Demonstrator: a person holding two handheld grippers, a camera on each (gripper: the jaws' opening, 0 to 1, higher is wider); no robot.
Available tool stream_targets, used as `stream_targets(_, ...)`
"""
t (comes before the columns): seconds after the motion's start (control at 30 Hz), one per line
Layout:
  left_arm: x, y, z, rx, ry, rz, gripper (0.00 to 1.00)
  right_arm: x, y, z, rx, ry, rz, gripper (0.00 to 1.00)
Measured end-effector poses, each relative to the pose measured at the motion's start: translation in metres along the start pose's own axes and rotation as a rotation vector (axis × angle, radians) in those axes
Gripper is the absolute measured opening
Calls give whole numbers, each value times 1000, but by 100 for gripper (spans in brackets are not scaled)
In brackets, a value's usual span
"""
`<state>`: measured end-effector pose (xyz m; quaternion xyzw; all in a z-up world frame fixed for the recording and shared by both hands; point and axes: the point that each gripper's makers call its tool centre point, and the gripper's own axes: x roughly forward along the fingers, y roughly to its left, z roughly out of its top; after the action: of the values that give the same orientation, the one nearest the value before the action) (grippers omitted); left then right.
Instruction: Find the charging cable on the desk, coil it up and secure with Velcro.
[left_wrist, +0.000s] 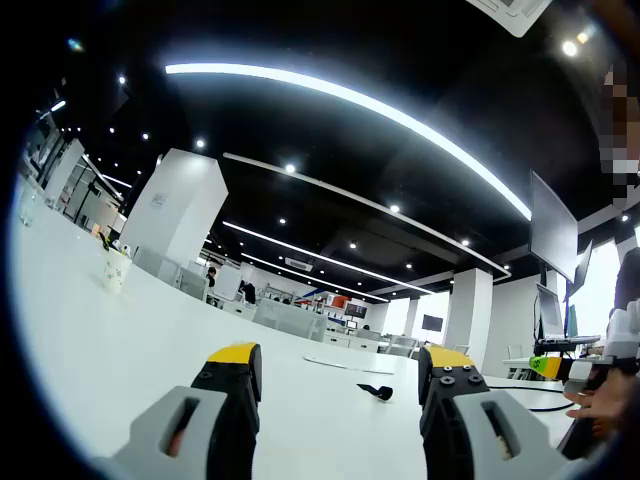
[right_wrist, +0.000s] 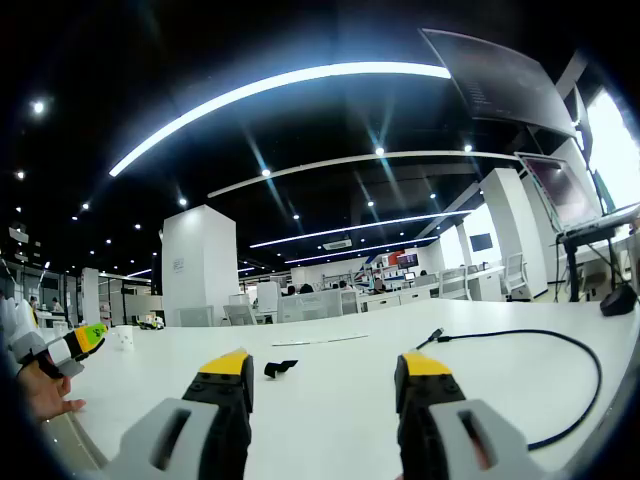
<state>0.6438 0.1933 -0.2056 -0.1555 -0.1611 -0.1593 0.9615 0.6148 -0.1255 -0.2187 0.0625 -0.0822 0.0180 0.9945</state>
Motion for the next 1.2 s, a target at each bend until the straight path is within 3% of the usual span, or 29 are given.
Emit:
stream_targets(0.07,-1,0,-13,85,91,7,67,0,-2,-1,7,2,-8,58)
stream_targets(0.1,-1,1,-15,105,107,10,67,0,-3,-1,9,2,-9,58)
stream_targets(0.17,-2,-1,-13,76,84,1,65,0,-4,-1,3,4,-13,58)
stream_targets(0.27,-7,9,7,-12,-47,48,64,0,-4,-2,-12,11,-11,58)
stream_targets(0.5,-8,4,20,-67,-128,17,65,0,-7,-1,-11,7,-21,58)
stream_targets(0.6,-6,1,18,-61,-112,6,64,1,-7,-1,-15,6,-21,58)
stream_targets(0.7,-8,14,15,-11,-101,79,55,1,-6,-3,-23,14,-20,58)
stream_targets(0.83,-12,21,20,-43,-132,88,60,2,-6,-4,-36,18,-18,58)
stream_targets(1.2,-7,20,11,-33,-89,81,62,3,-3,-12,-88,59,-7,58)
